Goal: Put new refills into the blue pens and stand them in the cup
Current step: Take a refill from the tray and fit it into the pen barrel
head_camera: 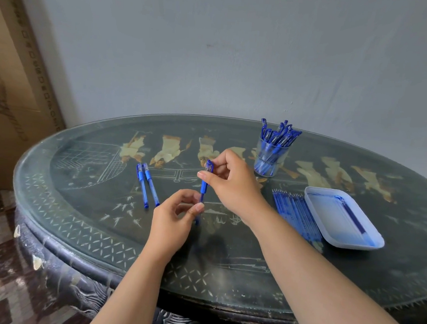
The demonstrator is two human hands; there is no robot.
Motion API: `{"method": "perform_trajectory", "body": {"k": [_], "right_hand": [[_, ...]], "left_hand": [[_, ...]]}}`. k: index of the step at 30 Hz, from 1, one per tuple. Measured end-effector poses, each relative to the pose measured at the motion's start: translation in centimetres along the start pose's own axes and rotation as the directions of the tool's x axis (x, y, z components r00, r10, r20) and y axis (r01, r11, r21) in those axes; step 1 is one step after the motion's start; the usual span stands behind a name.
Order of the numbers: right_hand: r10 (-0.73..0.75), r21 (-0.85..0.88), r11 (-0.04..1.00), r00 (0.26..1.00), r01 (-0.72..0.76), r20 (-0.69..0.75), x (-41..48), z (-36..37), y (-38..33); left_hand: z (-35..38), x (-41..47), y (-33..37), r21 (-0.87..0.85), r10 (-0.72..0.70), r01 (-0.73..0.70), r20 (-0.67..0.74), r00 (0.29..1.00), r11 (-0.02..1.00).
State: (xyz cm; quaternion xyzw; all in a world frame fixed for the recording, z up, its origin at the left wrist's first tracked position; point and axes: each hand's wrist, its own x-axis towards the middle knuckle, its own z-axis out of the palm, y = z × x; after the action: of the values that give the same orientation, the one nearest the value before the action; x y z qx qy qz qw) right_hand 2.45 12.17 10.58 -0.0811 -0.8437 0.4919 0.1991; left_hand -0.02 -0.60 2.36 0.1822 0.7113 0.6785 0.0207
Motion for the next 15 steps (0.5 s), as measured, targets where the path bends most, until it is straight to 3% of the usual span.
{"method": "perform_trajectory", "body": {"k": [9, 15], "right_hand": [[-0.062, 0.037, 0.997, 0.991, 0.066, -0.117, -0.3, 0.5, 1.9], [-0.095, 0.067, 0.992, 0.979, 0.108, -0.18, 1.9, -4.4, 1.8]], "left_hand": [[0.5, 0.7, 0.0, 0.037, -0.011, 0.01, 0.029, 1.0, 0.999], [1.3, 2.3, 0.6, 0.043, -0.008, 0.008, -0.001, 1.0, 0.999]]}}
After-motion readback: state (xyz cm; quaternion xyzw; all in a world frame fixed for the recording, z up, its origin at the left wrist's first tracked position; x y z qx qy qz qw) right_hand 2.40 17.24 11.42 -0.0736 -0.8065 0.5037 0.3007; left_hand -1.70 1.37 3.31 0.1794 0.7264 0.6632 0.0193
